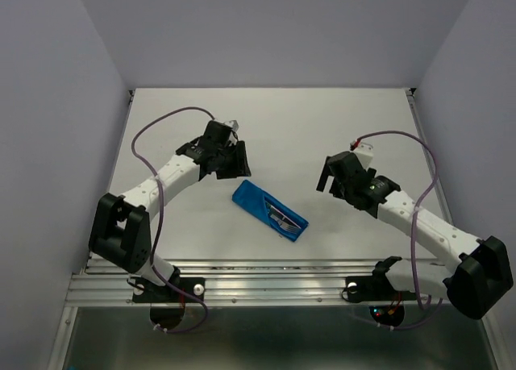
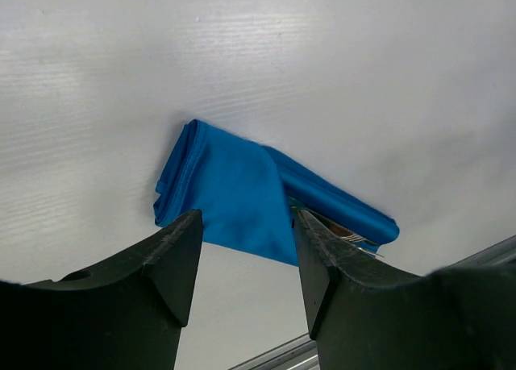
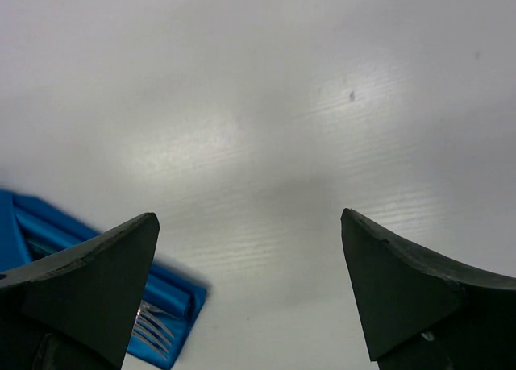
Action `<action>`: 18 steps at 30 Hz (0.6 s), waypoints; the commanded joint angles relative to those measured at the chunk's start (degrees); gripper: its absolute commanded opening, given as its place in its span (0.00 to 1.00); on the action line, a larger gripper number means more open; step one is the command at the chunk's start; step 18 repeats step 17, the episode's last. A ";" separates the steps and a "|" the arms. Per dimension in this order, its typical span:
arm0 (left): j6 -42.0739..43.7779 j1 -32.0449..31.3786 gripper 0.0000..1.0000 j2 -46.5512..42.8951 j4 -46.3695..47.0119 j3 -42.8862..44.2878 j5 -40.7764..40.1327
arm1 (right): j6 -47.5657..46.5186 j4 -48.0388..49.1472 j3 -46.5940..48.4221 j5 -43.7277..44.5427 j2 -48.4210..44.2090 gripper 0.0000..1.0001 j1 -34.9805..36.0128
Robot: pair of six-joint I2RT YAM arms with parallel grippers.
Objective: Fold the napkin into a case and place the utensils inside
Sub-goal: Reset both arms
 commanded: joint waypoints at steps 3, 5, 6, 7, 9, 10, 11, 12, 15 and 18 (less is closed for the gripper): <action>2.24 0.17 0.60 -9.19 1.02 7.65 -1.69 | -6.74 4.95 12.02 19.04 -1.64 1.00 -0.25; 2.95 0.17 0.60 -11.21 1.37 9.32 -2.57 | -8.24 4.87 16.06 21.70 -1.46 1.00 -0.25; 3.12 0.26 0.60 -11.83 1.89 9.94 -2.92 | -9.64 4.87 17.21 23.28 -1.46 1.00 -0.25; 3.47 0.17 0.60 -12.44 2.16 10.47 -3.18 | -10.18 4.87 18.09 23.99 -1.99 1.00 -0.25; 3.74 0.17 0.60 -14.20 2.95 12.05 -4.32 | -11.49 4.87 19.86 25.48 -2.78 1.00 -0.25; 3.83 0.17 0.60 -14.73 3.21 12.49 -4.76 | -11.76 4.87 20.21 26.01 -3.22 1.00 -0.25; 4.17 0.17 0.60 -15.87 3.39 13.28 -5.64 | -12.03 4.87 20.39 26.19 -4.35 1.00 -0.25; 4.27 0.17 0.60 -16.49 3.83 13.63 -5.99 | -12.73 5.04 20.39 26.72 -4.89 1.00 -0.25; 4.44 0.26 0.60 -18.86 4.79 14.87 -7.84 | -13.69 5.04 19.69 26.99 -6.64 1.00 -0.25; 4.44 0.26 0.61 -20.70 5.41 15.13 -9.33 | -13.88 5.04 19.16 26.90 -7.61 1.00 -0.25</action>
